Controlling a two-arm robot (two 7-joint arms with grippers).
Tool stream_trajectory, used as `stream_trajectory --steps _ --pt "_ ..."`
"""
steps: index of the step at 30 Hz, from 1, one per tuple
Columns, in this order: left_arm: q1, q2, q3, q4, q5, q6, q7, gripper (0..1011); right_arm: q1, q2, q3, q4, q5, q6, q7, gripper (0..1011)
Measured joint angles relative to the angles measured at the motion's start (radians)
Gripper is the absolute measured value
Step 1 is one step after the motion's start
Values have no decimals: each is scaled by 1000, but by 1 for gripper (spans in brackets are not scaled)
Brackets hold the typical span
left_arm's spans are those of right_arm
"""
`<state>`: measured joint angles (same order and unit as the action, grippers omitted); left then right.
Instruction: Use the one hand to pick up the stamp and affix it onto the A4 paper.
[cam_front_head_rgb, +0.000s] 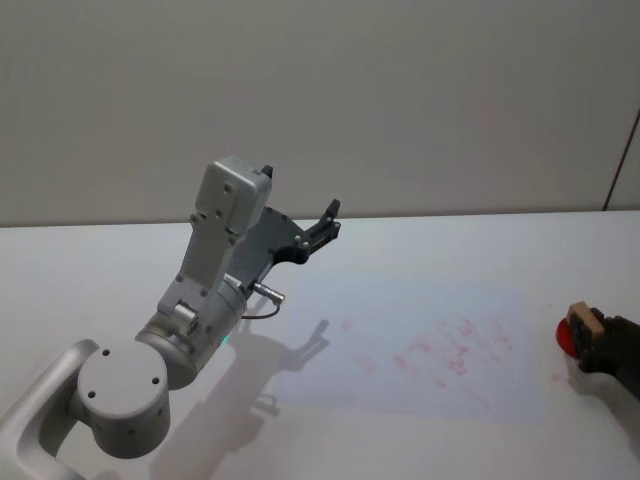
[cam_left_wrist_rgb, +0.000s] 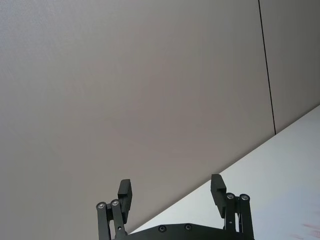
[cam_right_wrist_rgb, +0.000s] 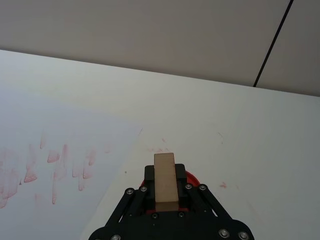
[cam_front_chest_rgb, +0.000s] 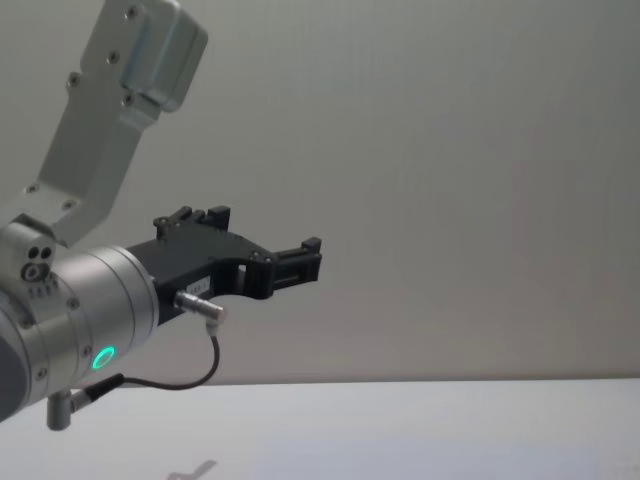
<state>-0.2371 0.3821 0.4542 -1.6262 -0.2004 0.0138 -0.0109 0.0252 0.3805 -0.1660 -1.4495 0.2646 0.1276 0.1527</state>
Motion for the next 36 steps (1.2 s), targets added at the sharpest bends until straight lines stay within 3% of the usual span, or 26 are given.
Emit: stream_trajectory --steps 19,36 --pt "0 0 0 0 0 0 0 1001 52 -35 -12 9 8 -32 17 220" --pt "0 0 0 0 0 0 0 1001 182 -115 -60 131 -57 -27 69 220"
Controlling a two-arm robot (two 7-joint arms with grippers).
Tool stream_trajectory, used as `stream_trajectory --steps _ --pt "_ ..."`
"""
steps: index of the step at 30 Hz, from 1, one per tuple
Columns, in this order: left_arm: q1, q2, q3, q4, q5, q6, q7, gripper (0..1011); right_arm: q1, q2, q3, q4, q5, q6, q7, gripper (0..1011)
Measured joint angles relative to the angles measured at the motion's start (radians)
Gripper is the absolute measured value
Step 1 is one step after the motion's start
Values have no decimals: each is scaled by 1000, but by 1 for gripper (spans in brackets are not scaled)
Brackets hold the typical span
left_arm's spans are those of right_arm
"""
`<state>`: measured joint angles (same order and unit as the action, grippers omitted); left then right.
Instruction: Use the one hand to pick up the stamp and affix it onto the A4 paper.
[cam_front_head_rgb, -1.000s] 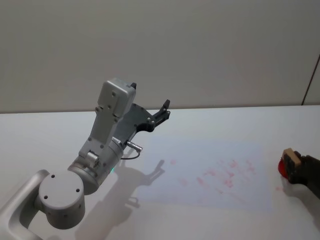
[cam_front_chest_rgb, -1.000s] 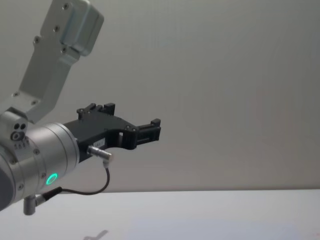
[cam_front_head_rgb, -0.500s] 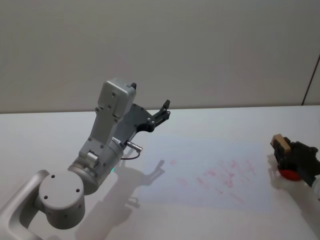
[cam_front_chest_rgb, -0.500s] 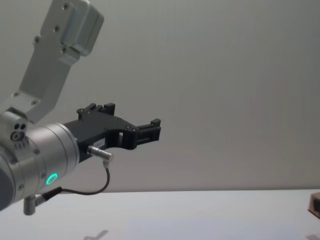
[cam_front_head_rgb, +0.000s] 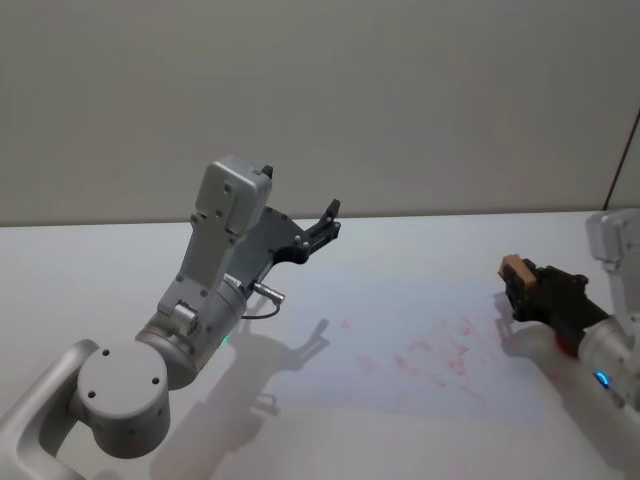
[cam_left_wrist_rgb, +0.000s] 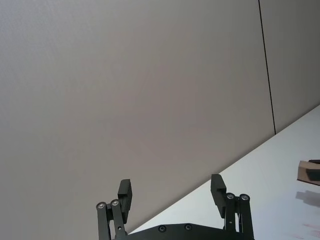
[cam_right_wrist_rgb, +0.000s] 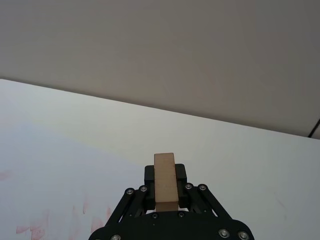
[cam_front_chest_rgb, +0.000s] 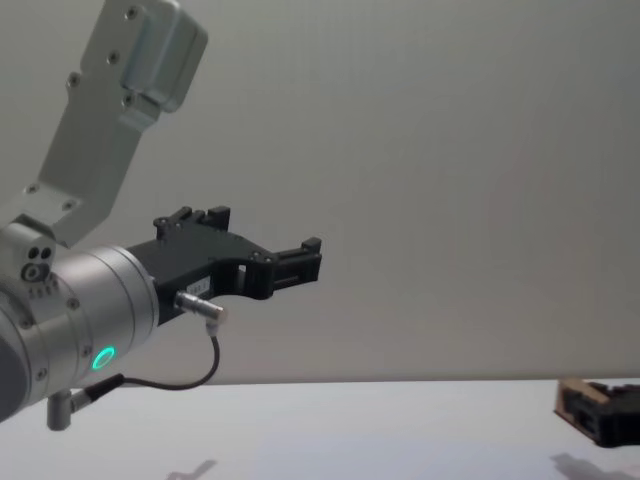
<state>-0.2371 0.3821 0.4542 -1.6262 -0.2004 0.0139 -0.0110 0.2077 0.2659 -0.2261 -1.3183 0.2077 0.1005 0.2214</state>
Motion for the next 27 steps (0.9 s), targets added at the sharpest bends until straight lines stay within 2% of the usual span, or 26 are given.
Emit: stream_trajectory --steps 8,13,27 --pt "0 0 0 0 0 0 0 1001 70 -40 -23 90 -37 -2 21 220" --pt "0 0 0 0 0 0 0 1001 94 -55 -34 124 -52 -2 31 220" --pt "0 0 0 0 0 0 0 1001 123 -74 -49 175 -78 6 44 220"
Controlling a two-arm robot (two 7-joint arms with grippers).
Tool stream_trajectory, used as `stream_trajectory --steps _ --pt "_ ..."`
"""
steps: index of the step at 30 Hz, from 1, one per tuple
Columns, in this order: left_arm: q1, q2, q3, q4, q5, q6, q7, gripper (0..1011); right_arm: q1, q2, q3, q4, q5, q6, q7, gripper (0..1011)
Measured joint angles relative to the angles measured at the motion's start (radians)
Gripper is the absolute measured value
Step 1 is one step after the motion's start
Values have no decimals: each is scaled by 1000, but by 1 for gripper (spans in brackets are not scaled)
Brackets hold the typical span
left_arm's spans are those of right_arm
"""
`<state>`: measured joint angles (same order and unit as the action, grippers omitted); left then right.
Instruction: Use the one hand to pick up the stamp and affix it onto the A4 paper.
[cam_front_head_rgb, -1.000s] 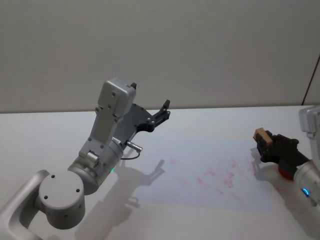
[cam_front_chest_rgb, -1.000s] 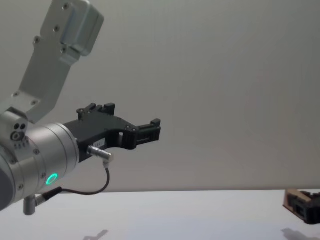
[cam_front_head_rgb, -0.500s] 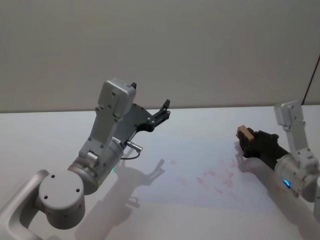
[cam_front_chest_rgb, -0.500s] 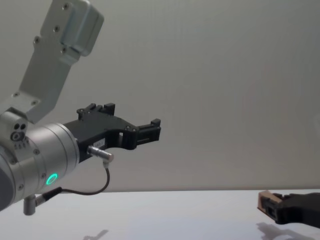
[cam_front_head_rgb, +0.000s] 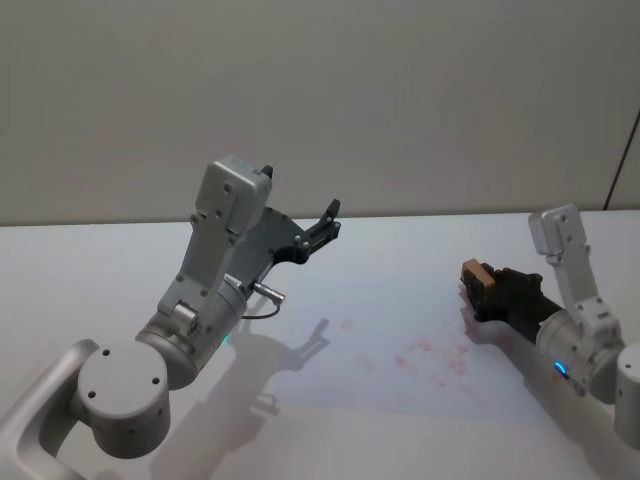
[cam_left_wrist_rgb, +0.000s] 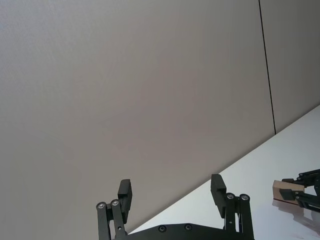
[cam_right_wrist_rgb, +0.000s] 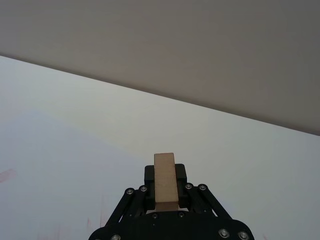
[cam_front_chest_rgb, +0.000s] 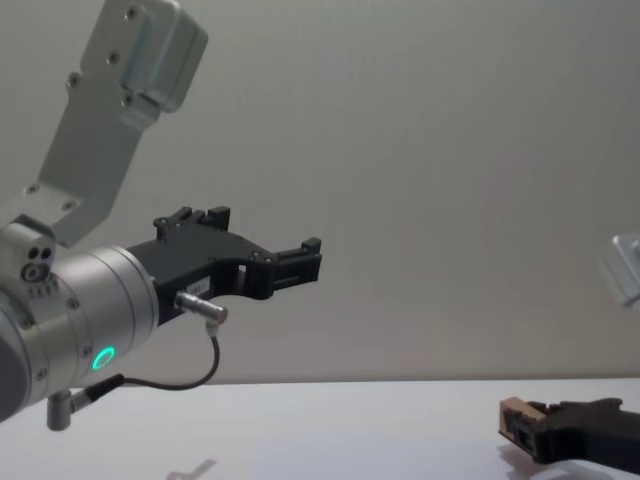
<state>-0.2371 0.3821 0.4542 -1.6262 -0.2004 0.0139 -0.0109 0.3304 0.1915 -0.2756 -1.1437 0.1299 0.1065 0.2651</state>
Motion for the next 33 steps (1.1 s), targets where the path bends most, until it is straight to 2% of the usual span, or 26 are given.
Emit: stream_trajectory --steps 33 --pt "0 0 0 0 0 0 0 1001 -7 -5 -12 11 -17 24 0 220"
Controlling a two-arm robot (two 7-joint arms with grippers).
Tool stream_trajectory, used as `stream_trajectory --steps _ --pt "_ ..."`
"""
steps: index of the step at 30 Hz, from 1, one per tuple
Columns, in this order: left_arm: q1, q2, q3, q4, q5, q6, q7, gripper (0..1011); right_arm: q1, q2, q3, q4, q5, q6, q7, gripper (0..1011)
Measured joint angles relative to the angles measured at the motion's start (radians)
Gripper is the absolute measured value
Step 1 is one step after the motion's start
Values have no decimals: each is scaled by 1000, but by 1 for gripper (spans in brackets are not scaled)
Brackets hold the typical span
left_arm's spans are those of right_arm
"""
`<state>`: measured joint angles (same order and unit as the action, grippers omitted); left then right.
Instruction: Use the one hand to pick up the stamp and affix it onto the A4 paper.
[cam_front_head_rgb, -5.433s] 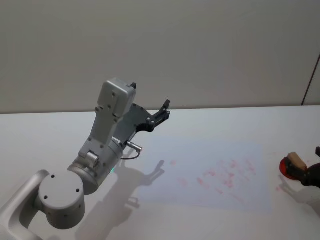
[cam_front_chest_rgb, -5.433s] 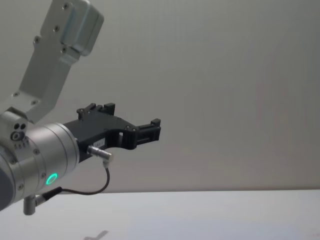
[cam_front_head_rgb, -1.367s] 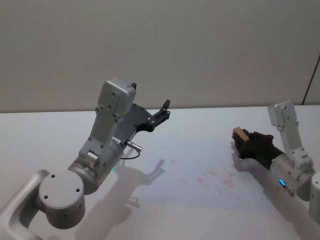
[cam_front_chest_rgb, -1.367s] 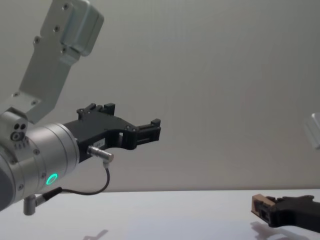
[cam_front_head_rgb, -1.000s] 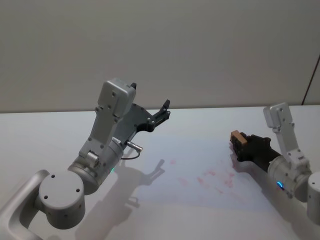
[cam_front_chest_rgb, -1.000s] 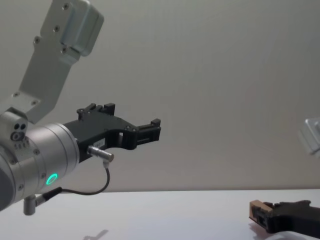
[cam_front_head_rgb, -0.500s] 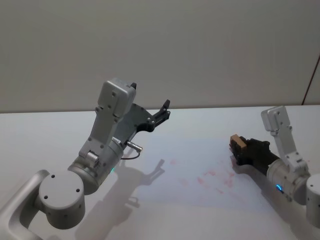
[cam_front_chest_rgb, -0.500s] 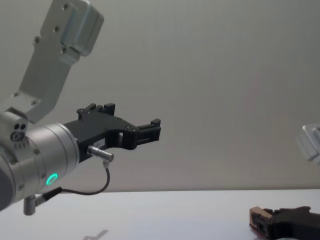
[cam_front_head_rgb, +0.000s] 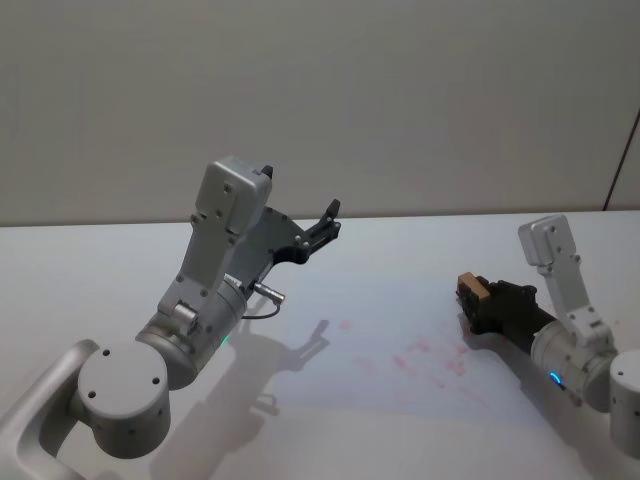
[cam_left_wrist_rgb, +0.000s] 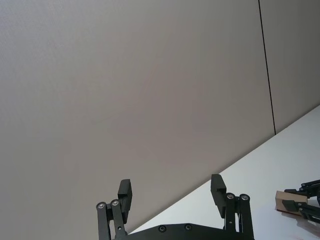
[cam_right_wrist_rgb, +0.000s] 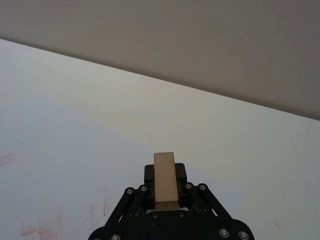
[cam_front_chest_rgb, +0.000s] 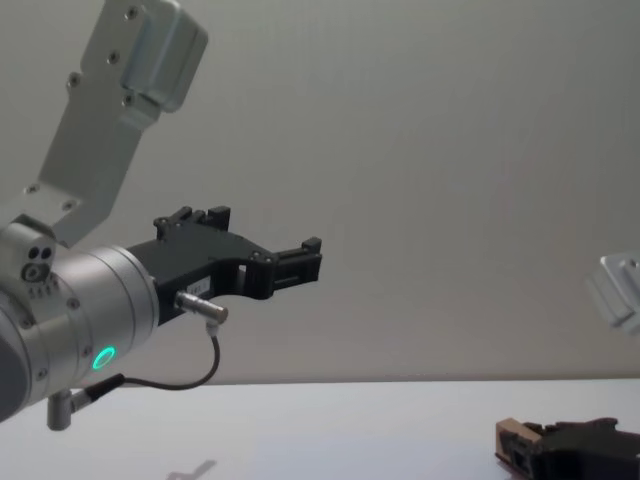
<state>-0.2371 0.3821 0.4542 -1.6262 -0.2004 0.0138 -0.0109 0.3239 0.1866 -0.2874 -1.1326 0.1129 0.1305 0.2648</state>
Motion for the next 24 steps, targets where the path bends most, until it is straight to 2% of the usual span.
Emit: stream_trajectory --steps 24 --pt "0 0 0 0 0 0 0 1001 18 -3 0 34 -9 7 16 220"
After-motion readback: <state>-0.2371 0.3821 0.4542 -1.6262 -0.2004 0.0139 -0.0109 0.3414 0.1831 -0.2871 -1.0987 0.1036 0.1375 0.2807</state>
